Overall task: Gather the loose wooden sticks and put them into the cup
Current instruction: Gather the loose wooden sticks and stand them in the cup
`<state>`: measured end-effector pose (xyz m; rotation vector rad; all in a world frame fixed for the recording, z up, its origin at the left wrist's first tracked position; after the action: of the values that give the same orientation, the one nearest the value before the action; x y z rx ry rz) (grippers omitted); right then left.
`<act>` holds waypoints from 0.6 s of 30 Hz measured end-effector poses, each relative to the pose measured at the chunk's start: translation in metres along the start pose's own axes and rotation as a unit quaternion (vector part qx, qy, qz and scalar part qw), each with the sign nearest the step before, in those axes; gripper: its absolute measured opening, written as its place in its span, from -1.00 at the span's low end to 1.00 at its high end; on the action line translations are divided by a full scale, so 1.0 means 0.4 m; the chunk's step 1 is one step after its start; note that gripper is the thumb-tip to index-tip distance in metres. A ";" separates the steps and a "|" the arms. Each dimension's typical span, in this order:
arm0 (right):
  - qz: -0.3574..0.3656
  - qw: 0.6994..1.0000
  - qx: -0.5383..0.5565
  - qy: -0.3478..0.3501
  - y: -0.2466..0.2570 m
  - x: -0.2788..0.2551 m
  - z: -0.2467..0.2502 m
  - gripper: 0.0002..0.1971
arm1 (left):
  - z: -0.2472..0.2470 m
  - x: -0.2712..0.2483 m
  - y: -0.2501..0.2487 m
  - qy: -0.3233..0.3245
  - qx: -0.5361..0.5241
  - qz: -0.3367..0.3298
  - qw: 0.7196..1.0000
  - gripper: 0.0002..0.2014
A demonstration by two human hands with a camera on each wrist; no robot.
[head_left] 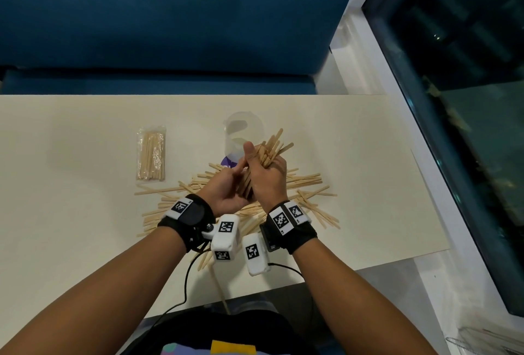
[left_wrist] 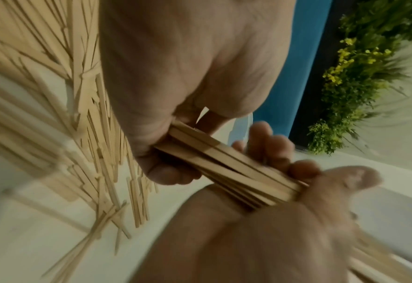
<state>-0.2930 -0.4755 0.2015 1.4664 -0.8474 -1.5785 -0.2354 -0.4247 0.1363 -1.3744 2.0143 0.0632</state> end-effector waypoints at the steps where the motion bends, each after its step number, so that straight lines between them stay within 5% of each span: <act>1: 0.000 1.000 -0.008 0.004 -0.001 0.001 0.000 -0.62 | -0.007 0.004 -0.004 0.003 -0.014 -0.003 1.000 -0.57; 6: 0.002 0.999 -0.034 0.020 -0.011 0.005 -0.008 -0.60 | 0.016 0.017 -0.013 -0.013 0.103 -0.024 0.994 -0.72; 11: -0.030 0.998 -0.054 0.020 -0.038 0.018 -0.006 -0.62 | 0.039 0.009 -0.035 -0.040 0.330 -0.065 0.941 -0.65; 18: -0.105 0.994 -0.026 0.012 -0.078 0.026 -0.008 -0.67 | 0.059 0.008 -0.068 -0.093 0.371 -0.111 0.917 -0.63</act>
<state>-0.2933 -0.4704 0.1690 1.5749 -0.6495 -1.7207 -0.2015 -0.4297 0.1255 -1.0290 1.4681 -0.5938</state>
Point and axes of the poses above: each hand's wrist, its own x-axis towards the middle knuckle, its own z-axis out of the back of the hand, y = z × x, the point moved 10 cm from there along x, towards the middle knuckle, and after that the axes turned 13 degrees about -z, right-handed, at the moved point
